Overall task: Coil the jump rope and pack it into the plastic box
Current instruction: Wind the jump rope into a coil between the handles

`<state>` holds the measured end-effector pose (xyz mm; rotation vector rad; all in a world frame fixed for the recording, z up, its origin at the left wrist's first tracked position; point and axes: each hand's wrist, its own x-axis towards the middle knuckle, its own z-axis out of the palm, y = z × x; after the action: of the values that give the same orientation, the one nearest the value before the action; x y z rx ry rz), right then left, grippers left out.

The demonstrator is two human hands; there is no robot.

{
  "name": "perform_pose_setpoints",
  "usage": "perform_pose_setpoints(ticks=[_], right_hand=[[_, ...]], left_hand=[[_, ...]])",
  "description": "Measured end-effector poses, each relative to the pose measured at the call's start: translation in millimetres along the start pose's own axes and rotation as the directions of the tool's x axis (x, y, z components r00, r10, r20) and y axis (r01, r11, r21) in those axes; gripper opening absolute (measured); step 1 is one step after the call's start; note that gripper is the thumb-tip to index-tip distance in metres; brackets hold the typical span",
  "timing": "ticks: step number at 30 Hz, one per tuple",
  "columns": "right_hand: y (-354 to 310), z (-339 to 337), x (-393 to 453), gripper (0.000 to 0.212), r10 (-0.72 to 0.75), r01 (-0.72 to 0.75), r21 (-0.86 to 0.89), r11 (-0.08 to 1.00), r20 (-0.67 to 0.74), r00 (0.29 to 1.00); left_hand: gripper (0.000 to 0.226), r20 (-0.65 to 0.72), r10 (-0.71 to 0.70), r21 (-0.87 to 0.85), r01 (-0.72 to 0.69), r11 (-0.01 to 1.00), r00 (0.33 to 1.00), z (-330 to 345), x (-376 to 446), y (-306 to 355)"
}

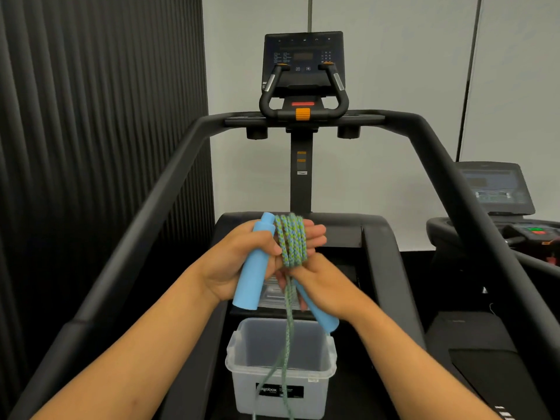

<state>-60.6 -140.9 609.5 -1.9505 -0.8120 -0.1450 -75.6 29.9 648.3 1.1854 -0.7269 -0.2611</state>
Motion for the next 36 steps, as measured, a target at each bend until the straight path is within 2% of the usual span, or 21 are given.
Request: perform_pose_setpoints(ticks=[3,6,10,13,17,21,24,29,33,36], right_hand=[[3,13,-7,0.031,0.013,-0.011,-0.029,1.000,0.050,0.999],[4,14,-12,0.028,0.008,-0.004,-0.074,0.997,0.052,0.999],[-5,8,-16,0.027,-0.028,0.038,-0.189,0.981,0.054,0.998],[-15,-4,-15,0.029,-0.091,0.089,-0.247,0.965,0.006,0.996],[-24,-25,-6,0.030,-0.126,0.101,-0.270,0.957,-0.077,0.989],[-29,-42,2,0.027,-0.146,0.102,-0.300,0.949,-0.128,0.981],[-28,-50,10,0.025,-0.155,0.108,-0.295,0.949,-0.139,0.978],[-19,-53,20,0.031,-0.199,0.159,-0.229,0.960,-0.165,0.966],[-15,-55,24,0.031,-0.188,0.170,-0.128,0.977,-0.152,0.970],[-5,-49,22,0.032,-0.124,0.127,0.022,0.992,-0.103,0.987]], left_hand=[[0.070,0.010,0.013,-0.048,-0.012,0.999,1.000,-1,3,1],[0.063,-0.085,0.000,0.022,0.002,1.000,0.996,-11,5,0],[0.059,-0.157,-0.009,0.125,0.029,0.992,0.988,-21,5,-1],[0.055,-0.188,-0.032,0.222,0.074,0.972,0.982,-23,1,-4],[0.019,-0.213,-0.047,0.375,0.126,0.919,0.976,-13,-3,-3],[0.009,-0.171,-0.076,0.396,0.139,0.908,0.982,-8,-6,-6],[0.017,-0.099,-0.109,0.398,0.140,0.907,0.989,-2,-8,-7],[0.065,0.012,-0.157,0.373,0.142,0.917,0.987,16,-6,-7],[0.059,-0.007,-0.146,0.323,0.140,0.936,0.989,17,-4,-8],[0.051,0.005,-0.149,0.261,0.143,0.955,0.989,15,-6,-6]])
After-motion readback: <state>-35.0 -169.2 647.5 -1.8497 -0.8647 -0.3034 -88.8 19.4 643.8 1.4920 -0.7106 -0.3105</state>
